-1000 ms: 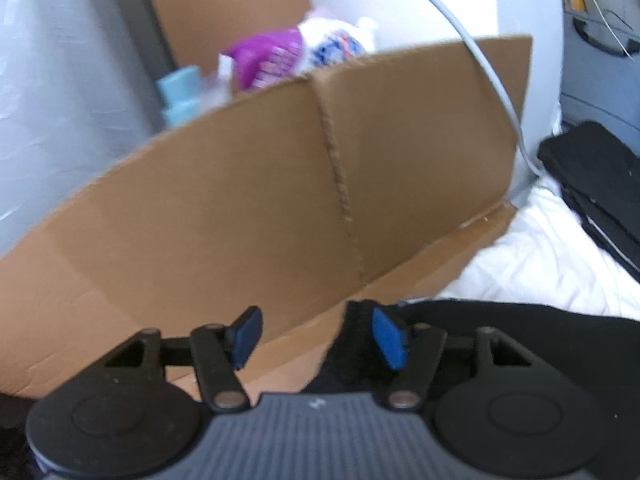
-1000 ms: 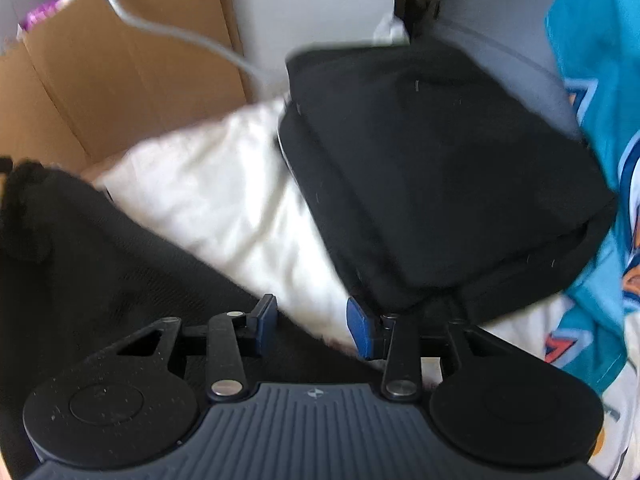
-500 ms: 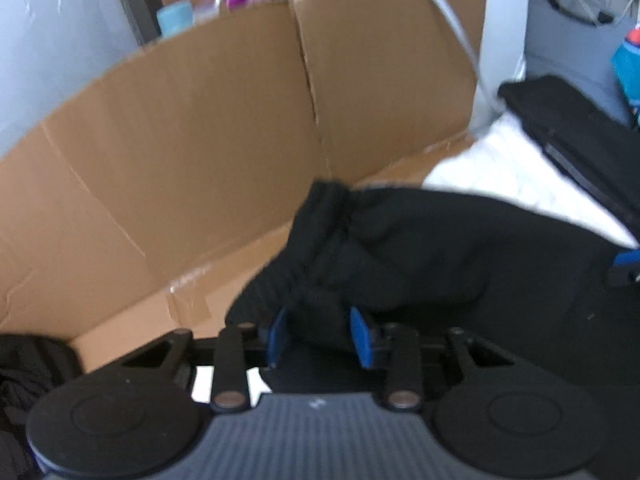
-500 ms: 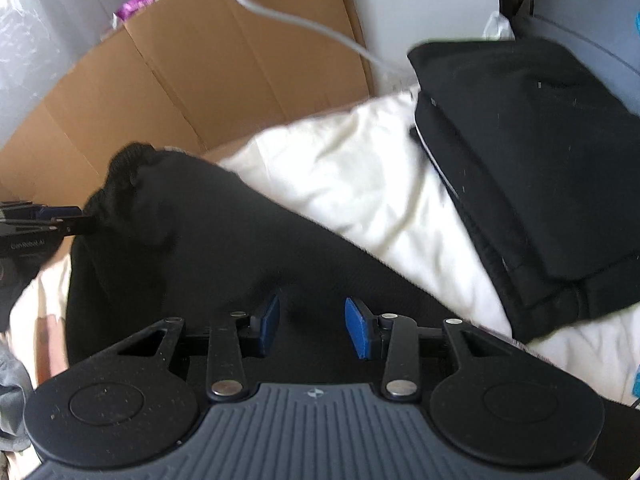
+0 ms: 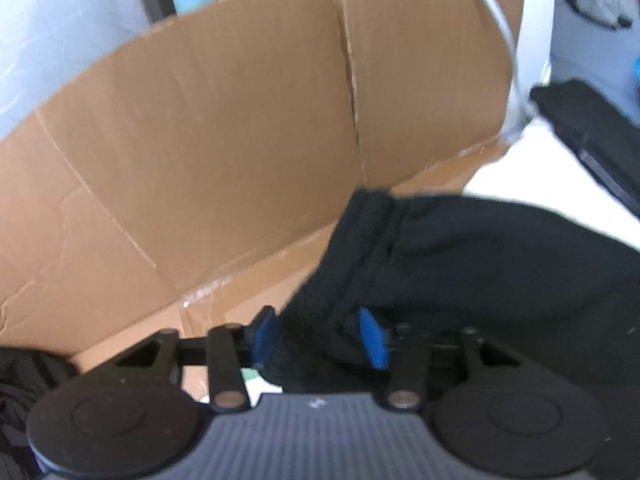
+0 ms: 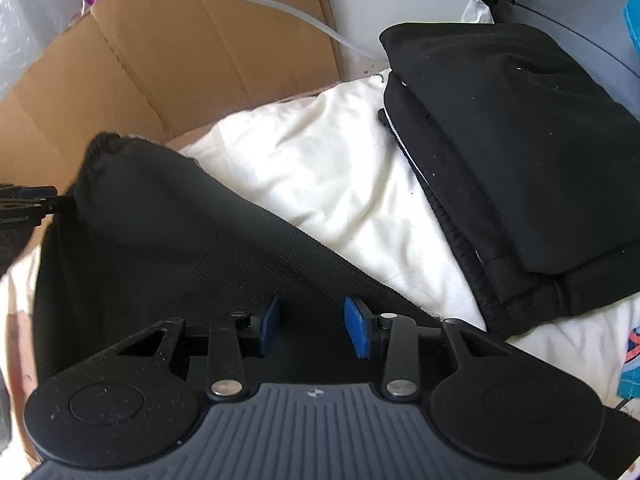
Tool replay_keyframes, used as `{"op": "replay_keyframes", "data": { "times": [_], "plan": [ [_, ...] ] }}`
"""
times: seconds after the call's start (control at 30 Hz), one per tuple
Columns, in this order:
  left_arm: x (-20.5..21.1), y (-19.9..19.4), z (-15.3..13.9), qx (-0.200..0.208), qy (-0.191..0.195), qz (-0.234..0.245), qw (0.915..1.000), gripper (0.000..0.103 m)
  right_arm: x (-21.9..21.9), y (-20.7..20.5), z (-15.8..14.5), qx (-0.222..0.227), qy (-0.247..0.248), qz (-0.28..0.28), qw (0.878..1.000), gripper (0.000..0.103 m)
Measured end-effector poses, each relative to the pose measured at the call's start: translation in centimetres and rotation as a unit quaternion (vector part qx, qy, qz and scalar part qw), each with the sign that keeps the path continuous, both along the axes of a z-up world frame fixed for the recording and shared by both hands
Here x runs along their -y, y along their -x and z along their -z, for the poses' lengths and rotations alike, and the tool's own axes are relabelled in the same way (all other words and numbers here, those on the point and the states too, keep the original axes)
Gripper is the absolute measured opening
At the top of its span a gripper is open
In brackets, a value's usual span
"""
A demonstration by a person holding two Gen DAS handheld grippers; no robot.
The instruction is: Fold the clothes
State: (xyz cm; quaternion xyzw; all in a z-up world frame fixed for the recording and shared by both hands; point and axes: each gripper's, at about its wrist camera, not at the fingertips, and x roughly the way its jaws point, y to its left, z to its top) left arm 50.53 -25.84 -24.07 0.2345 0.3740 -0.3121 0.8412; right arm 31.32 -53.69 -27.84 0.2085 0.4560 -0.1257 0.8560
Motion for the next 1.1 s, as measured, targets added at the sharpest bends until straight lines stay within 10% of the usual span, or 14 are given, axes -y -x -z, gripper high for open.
{"op": "replay_keyframes", "data": {
  "times": [0.23,0.8,1.1],
  "plan": [
    [0.7,0.8,-2.7,0.001,0.057,0.028,0.998,0.028,-0.9,-0.2,-0.4,0.018,-0.02,-0.022,0.999,0.044],
    [7.3,-0.6,4.6,0.003,0.046,0.025,0.9986,0.027,0.8,-0.2,0.7,0.006,-0.041,-0.015,0.999,0.043],
    [4.9,-0.6,-0.4,0.001,0.037,0.0,0.9993,0.029,0.6,0.0,0.5,0.005,-0.039,-0.01,0.999,0.042]
  ]
}}
